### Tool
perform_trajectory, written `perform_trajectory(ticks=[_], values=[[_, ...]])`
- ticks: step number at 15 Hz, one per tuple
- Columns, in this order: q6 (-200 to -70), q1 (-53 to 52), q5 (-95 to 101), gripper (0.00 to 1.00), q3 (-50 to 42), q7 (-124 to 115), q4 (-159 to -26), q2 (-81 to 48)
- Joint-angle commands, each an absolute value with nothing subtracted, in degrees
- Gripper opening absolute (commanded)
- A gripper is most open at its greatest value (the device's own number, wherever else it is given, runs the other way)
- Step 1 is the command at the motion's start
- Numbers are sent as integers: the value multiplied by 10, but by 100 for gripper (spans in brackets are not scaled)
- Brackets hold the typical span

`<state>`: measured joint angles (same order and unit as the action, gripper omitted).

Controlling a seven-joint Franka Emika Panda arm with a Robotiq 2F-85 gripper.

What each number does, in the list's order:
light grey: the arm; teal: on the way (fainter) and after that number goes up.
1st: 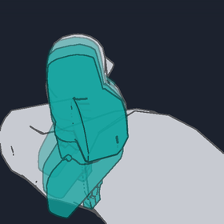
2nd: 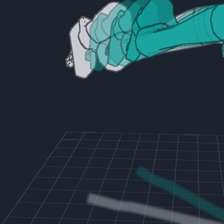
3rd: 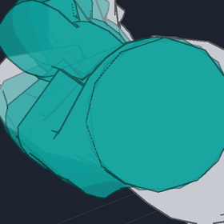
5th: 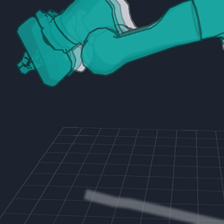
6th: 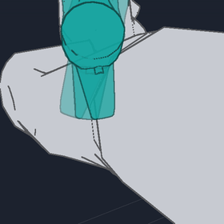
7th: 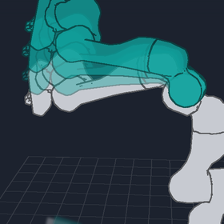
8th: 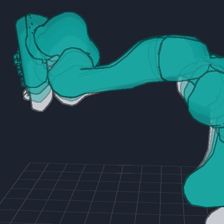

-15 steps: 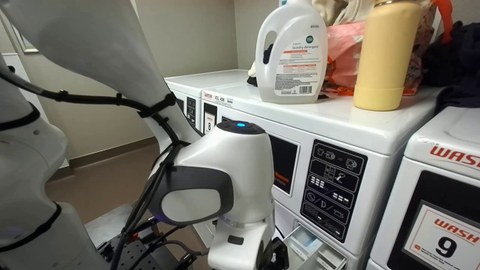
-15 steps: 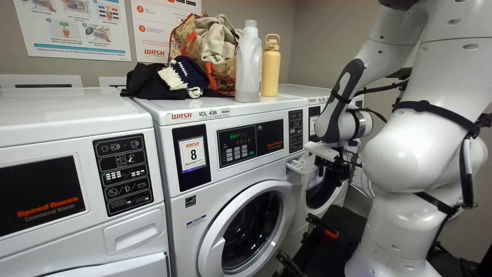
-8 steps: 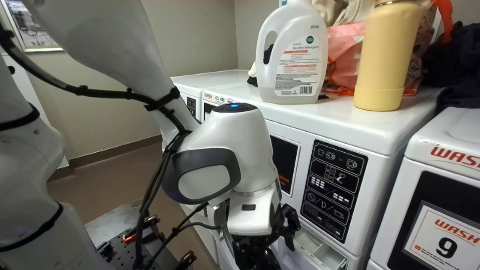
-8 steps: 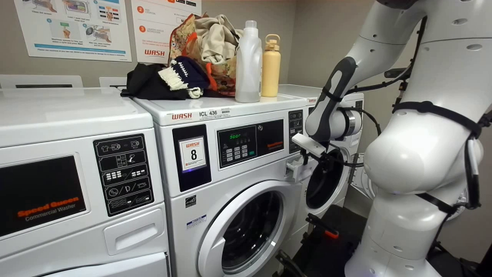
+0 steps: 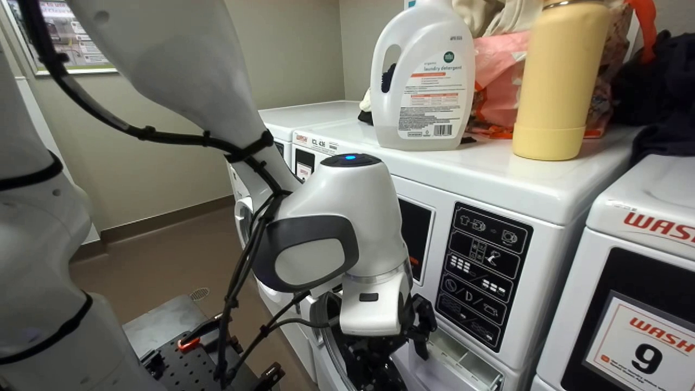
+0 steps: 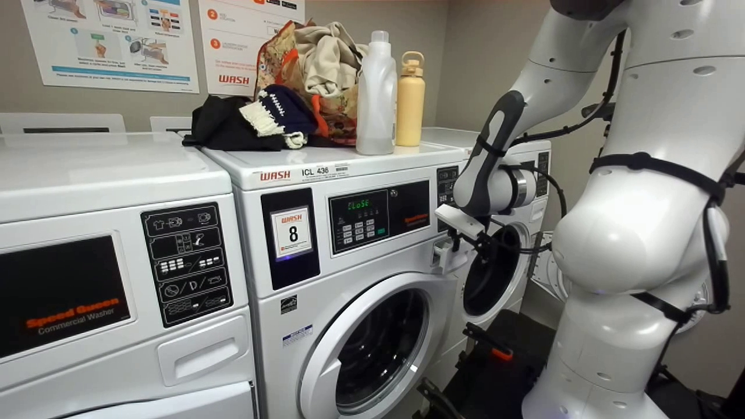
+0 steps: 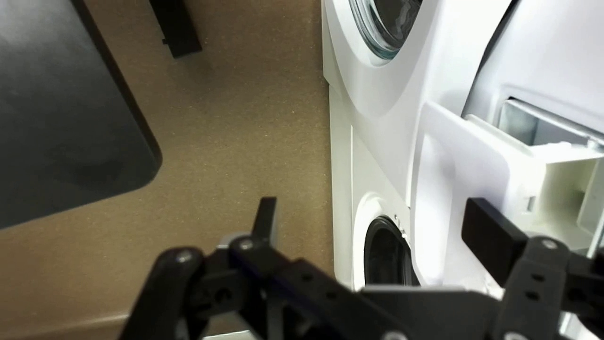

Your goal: Close the soap tray of the washing machine

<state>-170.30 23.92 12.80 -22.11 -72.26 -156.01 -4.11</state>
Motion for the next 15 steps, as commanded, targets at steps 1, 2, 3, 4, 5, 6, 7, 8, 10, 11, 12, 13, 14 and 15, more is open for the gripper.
perform_trajectory(ticks=[1, 2, 3, 4, 5, 6, 7, 8, 10, 11, 12, 13, 14, 15], values=[[-1714, 239, 99, 100, -207, -721, -1528, -89], [-1716, 241, 88, 100, -200, -718, -1521, -98], [-1714, 243, 80, 100, -195, -717, -1515, -104], [-1716, 210, 41, 100, -218, -694, -1508, -113], [-1716, 207, 20, 100, -215, -687, -1502, -120], [-1715, 202, -4, 100, -212, -673, -1495, -127], [-1715, 198, -26, 100, -210, -661, -1486, -135], [-1714, 192, -46, 100, -210, -651, -1479, -143], [-1715, 187, -81, 100, -207, -633, -1469, -160], [-1713, 186, -95, 100, -208, -623, -1468, -162], [-1713, 187, -109, 100, -206, -612, -1467, -161], [-1712, 185, -118, 100, -208, -606, -1468, -159], [-1710, 184, -126, 100, -209, -597, -1470, -156], [-1712, 182, -131, 100, -213, -592, -1473, -153]])
